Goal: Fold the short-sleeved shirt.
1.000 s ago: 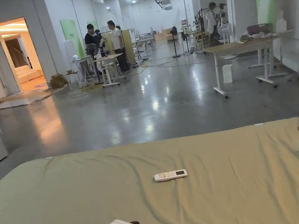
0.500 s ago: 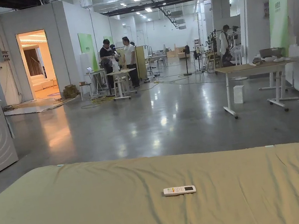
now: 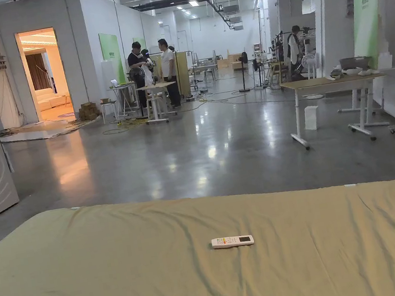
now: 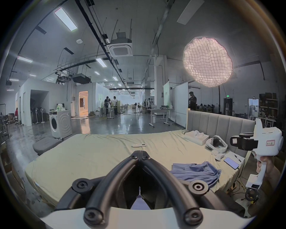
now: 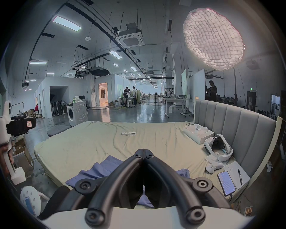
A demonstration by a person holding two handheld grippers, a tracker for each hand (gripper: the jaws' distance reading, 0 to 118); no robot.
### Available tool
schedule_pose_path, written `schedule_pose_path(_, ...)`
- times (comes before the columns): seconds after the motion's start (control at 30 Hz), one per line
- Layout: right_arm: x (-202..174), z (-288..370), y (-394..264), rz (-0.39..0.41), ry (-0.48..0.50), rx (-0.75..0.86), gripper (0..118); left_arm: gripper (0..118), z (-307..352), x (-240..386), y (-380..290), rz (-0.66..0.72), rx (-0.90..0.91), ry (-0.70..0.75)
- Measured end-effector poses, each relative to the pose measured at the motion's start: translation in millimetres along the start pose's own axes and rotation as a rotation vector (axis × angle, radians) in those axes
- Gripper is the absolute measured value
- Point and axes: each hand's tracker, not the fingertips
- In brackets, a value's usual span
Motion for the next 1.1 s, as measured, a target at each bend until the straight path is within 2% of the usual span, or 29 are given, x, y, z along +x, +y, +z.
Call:
schedule_pose_path(0.5,0,-1,-4,-0.005,0.003,-0.017,0,1,-15,1,-7,-0.003,-0.044,-0.018)
schedule_pose_path(0.53,1,-1,-6,-0.010,0.001,-0.019,0,1,-19,-1,-9,0.016,-0.072,-0.059)
schedule_pose_path(0.73,11,-6,-23,-0.054,-0.007,-0.062,0,3,-67,-5,-24,0.037,-0.158,-0.071)
schedule_pose_path(0.77,14,-7,-27,-0.057,-0.010,-0.075,0,8,-84,-5,-29,0.037,-0.196,-0.088)
schedule_pose_path(0.8,17,-7,-32,-0.057,-0.018,-0.095,0,19,-102,-8,-34,0.034,-0.219,-0.096)
schedule_pose_path(0.83,20,-7,-37,-0.055,-0.029,-0.110,0,38,-118,-9,-39,0.038,-0.257,-0.112)
schedule_pose_path(0.87,25,-7,-42,-0.054,-0.047,-0.130,0,76,-137,-11,-47,0.047,-0.278,-0.123)
schedule_pose_path(0.9,31,-5,-48,-0.060,-0.068,-0.157,0,102,-157,-12,-55,0.064,-0.303,-0.132)
schedule_pose_path(0.93,36,-4,-53,-0.073,-0.085,-0.176,0,115,-175,-14,-62,0.064,-0.338,-0.137)
schedule_pose_path(1.03,57,-2,-70,-0.164,-0.136,-0.241,0,115,-245,-11,-87,0.051,-0.504,-0.169)
schedule_pose_path(1.1,70,-4,-82,-0.222,-0.174,-0.285,0,115,-293,-7,-101,-0.015,-0.557,-0.202)
